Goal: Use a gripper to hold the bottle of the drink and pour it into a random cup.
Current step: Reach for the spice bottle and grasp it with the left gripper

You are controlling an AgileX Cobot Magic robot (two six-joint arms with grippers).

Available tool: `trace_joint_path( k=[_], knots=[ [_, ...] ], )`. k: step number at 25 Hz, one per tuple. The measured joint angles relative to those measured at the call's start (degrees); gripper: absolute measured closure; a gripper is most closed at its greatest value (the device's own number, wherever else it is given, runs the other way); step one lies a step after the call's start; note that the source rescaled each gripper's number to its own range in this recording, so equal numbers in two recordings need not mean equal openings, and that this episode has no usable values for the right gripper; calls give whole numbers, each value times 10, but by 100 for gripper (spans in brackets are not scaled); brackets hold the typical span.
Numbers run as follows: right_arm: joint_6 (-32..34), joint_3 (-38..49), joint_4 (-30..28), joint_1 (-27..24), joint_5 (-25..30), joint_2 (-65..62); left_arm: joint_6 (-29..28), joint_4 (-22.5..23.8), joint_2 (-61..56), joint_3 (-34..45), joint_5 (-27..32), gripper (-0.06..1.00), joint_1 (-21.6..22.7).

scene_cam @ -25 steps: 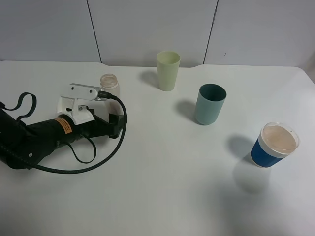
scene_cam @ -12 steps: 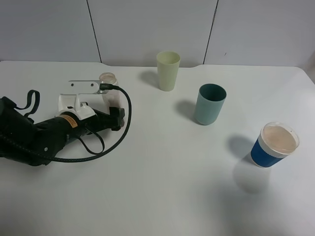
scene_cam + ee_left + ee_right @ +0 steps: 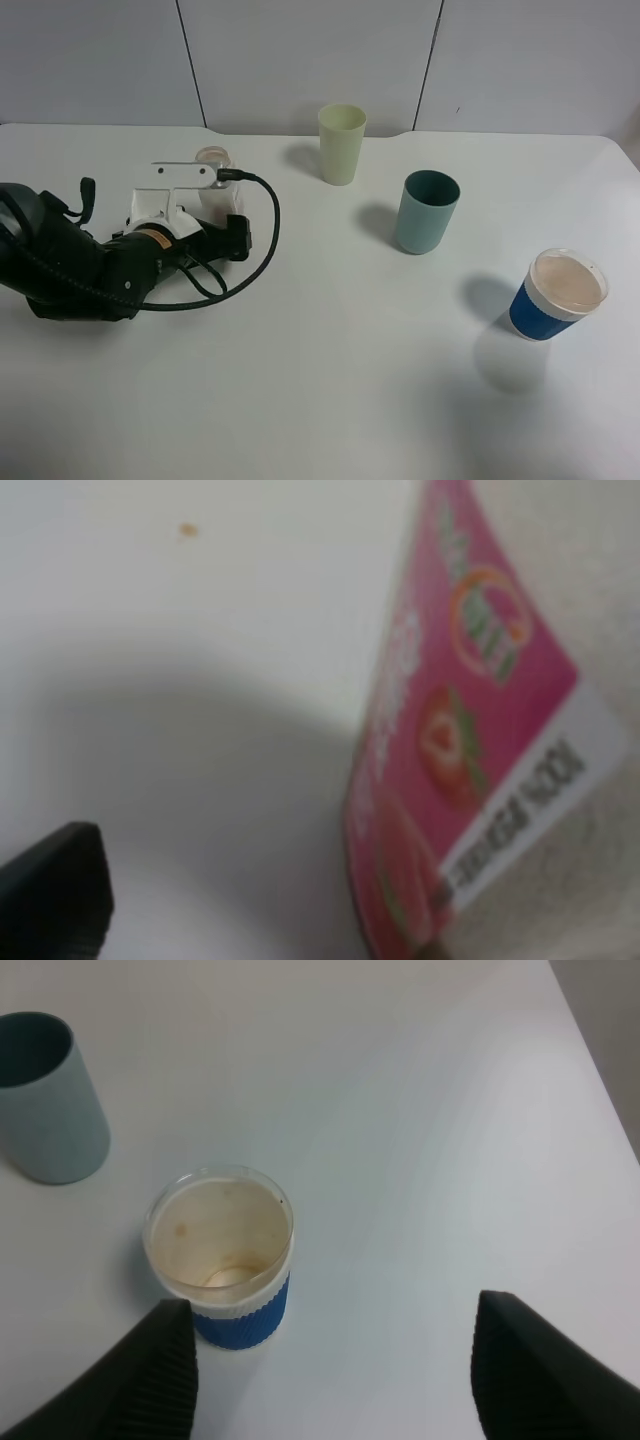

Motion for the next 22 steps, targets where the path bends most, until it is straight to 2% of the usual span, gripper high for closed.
trace_joint_path(
  k=[3,6,12,22],
  knots=[
    [0,0,0,0,0,0,14,-27,0,-7,0,-6,0],
    [0,0,0,0,0,0,30,-28,0,-8,0,-6,0],
    [0,0,0,0,0,0,41,24,4,-8,-3,-6,0],
    [0,0,0,0,0,0,52,38,39,-30,-17,-6,0]
  ],
)
